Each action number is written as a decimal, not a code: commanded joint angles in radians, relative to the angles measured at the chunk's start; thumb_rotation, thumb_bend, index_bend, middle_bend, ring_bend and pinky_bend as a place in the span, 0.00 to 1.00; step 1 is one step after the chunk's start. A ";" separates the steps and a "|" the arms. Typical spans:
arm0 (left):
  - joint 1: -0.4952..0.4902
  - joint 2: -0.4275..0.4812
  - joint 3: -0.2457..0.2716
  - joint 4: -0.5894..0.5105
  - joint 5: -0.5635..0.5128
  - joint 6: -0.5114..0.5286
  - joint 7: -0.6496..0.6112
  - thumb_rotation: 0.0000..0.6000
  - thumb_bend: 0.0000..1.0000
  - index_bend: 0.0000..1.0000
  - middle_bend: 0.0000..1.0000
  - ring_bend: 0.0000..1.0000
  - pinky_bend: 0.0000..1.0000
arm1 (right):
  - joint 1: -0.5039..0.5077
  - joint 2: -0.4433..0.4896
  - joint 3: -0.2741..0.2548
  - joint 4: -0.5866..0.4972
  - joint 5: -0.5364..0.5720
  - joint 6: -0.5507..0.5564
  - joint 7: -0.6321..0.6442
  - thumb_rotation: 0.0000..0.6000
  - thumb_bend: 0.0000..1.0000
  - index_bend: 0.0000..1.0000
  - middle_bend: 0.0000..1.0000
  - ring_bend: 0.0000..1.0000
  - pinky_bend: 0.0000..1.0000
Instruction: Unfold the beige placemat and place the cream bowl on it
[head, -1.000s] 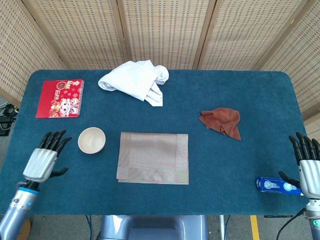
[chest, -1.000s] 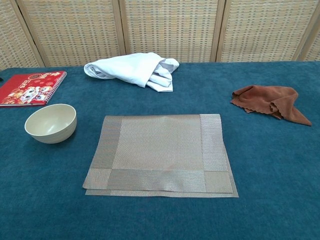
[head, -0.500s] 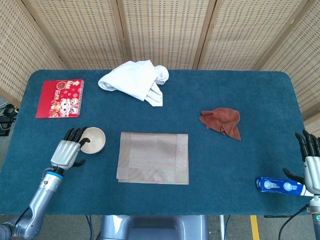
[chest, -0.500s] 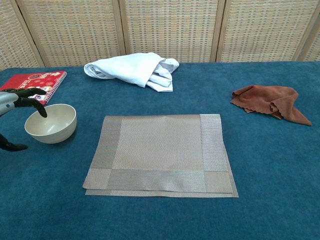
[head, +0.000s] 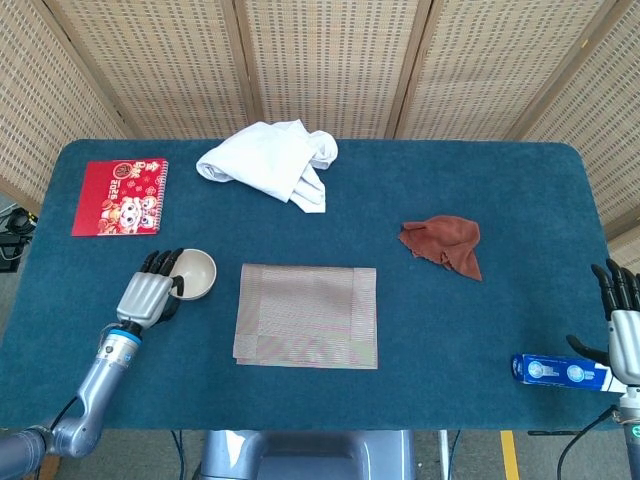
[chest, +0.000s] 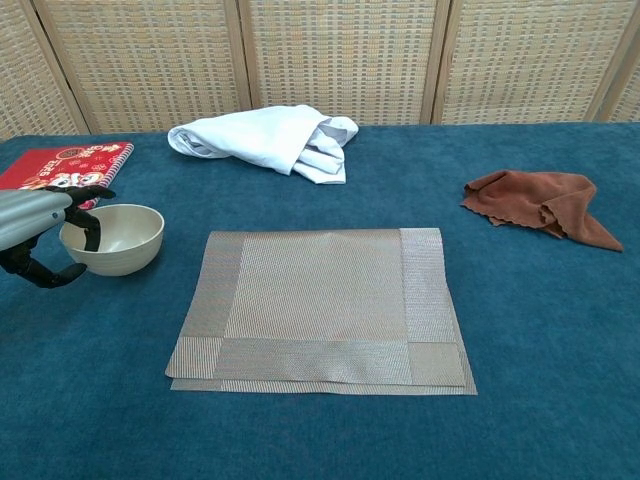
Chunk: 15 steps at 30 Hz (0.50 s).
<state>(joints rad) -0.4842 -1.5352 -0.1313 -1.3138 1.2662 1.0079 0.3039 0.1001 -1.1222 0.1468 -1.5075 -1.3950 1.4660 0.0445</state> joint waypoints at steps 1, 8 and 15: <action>-0.009 0.002 -0.008 -0.004 -0.009 -0.004 0.002 1.00 0.49 0.70 0.00 0.00 0.00 | 0.001 -0.002 0.002 0.004 0.004 -0.004 0.000 1.00 0.00 0.00 0.00 0.00 0.00; -0.086 0.034 -0.121 0.018 -0.045 0.017 0.018 1.00 0.49 0.73 0.00 0.00 0.00 | 0.008 -0.013 0.002 0.019 0.017 -0.020 -0.011 1.00 0.00 0.00 0.00 0.00 0.00; -0.190 0.015 -0.216 0.142 -0.098 -0.025 0.011 1.00 0.48 0.73 0.00 0.00 0.00 | 0.016 -0.024 0.008 0.035 0.038 -0.039 -0.025 1.00 0.00 0.00 0.00 0.00 0.00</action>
<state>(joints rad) -0.6394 -1.5093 -0.3182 -1.2149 1.1896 1.0042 0.3233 0.1152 -1.1452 0.1537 -1.4742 -1.3581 1.4284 0.0203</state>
